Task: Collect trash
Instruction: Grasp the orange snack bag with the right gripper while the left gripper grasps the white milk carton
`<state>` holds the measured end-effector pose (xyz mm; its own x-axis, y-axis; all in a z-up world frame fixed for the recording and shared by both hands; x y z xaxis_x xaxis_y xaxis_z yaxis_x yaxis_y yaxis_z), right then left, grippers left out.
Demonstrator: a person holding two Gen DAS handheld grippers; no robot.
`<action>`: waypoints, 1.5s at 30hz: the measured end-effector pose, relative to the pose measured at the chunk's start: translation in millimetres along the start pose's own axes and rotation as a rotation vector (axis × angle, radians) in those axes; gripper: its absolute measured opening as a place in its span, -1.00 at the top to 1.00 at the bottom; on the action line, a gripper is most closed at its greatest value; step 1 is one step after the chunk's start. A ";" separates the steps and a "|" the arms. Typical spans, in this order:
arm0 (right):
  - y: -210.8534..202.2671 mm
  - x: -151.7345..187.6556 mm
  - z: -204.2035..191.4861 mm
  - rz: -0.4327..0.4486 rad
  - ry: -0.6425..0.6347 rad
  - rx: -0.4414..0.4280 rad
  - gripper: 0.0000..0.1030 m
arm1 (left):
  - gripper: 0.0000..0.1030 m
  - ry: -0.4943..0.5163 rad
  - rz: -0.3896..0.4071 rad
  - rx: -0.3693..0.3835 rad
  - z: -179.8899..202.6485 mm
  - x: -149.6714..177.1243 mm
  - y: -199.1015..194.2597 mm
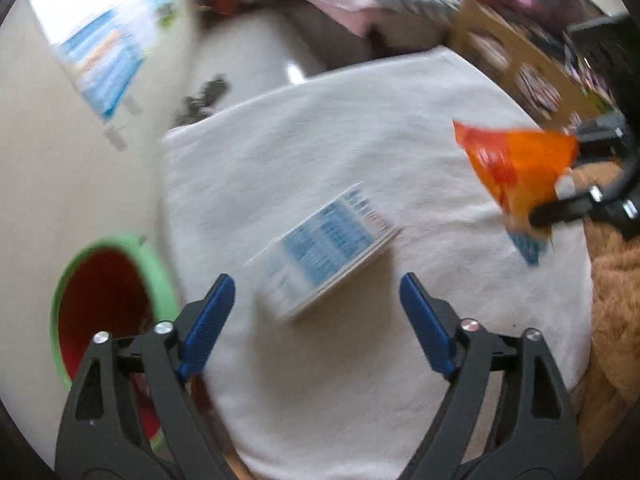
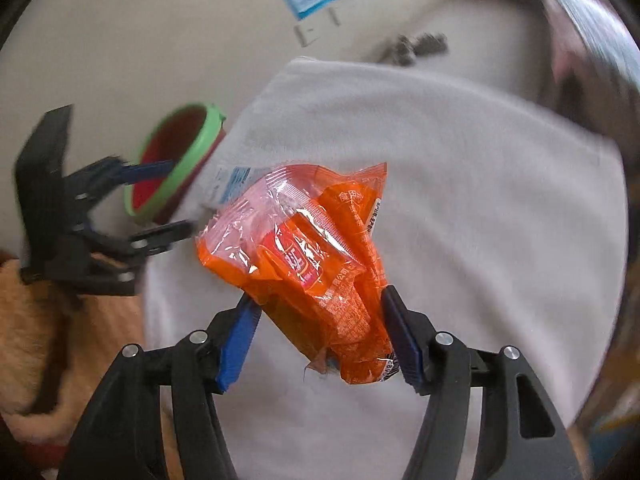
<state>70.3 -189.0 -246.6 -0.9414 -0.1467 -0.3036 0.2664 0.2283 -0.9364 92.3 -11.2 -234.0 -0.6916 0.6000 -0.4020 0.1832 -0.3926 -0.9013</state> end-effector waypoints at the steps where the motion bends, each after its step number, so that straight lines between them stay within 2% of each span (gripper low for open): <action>1: 1.3 7.6 0.7 -0.011 0.039 -0.012 -0.17 | -0.67 0.010 -0.036 0.003 -1.6 -4.6 8.8; 5: 1.5 26.6 -4.5 -0.055 0.062 -0.018 -0.17 | -0.67 0.029 -0.206 -0.012 -11.9 -14.4 50.8; 7: -0.6 32.8 -8.8 -0.054 0.064 -0.018 -0.19 | -0.67 0.046 -0.255 -0.042 -13.8 -13.8 63.6; 9: 1.3 31.7 -13.9 -0.050 0.069 -0.024 -0.24 | -0.66 0.061 -0.276 -0.060 -12.7 -15.2 68.3; 11: 3.1 33.2 -13.8 -0.044 0.066 -0.006 -0.27 | -0.65 0.032 -0.302 -0.027 -12.1 -10.4 72.1; 15: 9.8 33.6 -16.6 -0.035 0.067 0.012 -0.28 | -0.65 0.025 -0.336 -0.065 -15.6 -4.5 81.0; 16: 12.4 33.5 -17.4 -0.034 0.068 0.011 -0.28 | -0.48 0.012 -0.333 -0.055 -15.9 -3.3 81.3; 18: 12.7 35.6 -18.6 -0.031 0.068 0.015 -0.28 | -0.42 -0.036 -0.299 -0.030 -18.2 -3.2 78.6; 20: 13.3 37.6 -17.1 -0.031 0.073 0.017 -0.29 | -0.24 -0.094 -0.264 -0.007 -19.2 -1.8 72.1; 24: 11.3 38.6 -16.2 -0.022 0.077 0.021 -0.29 | -0.13 -0.289 -0.188 0.080 -19.7 11.2 58.3; 26: 11.7 38.0 -17.7 -0.016 0.065 0.034 -0.37 | -0.12 -0.390 -0.142 0.122 -14.1 19.5 52.9; 28: 11.2 39.1 -19.7 -0.015 0.053 0.040 -0.41 | -0.12 -0.434 -0.112 0.126 -7.7 24.8 48.9; 35: 15.3 43.5 -23.1 -0.033 0.043 0.043 -0.42 | -0.13 -0.470 0.008 0.104 0.1 26.0 26.4; 38: 16.2 43.5 -24.8 -0.037 0.040 0.045 -0.42 | -0.14 -0.461 -0.009 0.080 1.1 29.4 28.4; 43: 21.9 48.8 -33.6 -0.051 0.013 0.057 -0.41 | -0.26 -0.481 -0.005 0.106 8.4 23.4 38.7; 44: 24.4 50.5 -34.8 -0.058 0.008 0.062 -0.39 | -0.26 -0.481 -0.005 0.107 7.0 24.5 37.5; 45: 26.1 51.5 -35.7 -0.062 0.006 0.062 -0.18 | -0.26 -0.478 -0.006 0.104 6.6 25.6 36.4</action>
<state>21.4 -156.3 -280.4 -0.9577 -0.1533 -0.2436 0.2195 0.1585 -0.9627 76.7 -14.7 -276.0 -0.9403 0.2244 -0.2559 0.1247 -0.4722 -0.8726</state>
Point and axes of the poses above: each gripper's, at about its wrist camera, not at the fingertips, and y roughly the way its jaws point, z to its right, x to its underside, the point moved 7 cm from there along y, roughly the way its jaws point, and after that the axes turned 15 degrees about x, right-handed, at the moved point
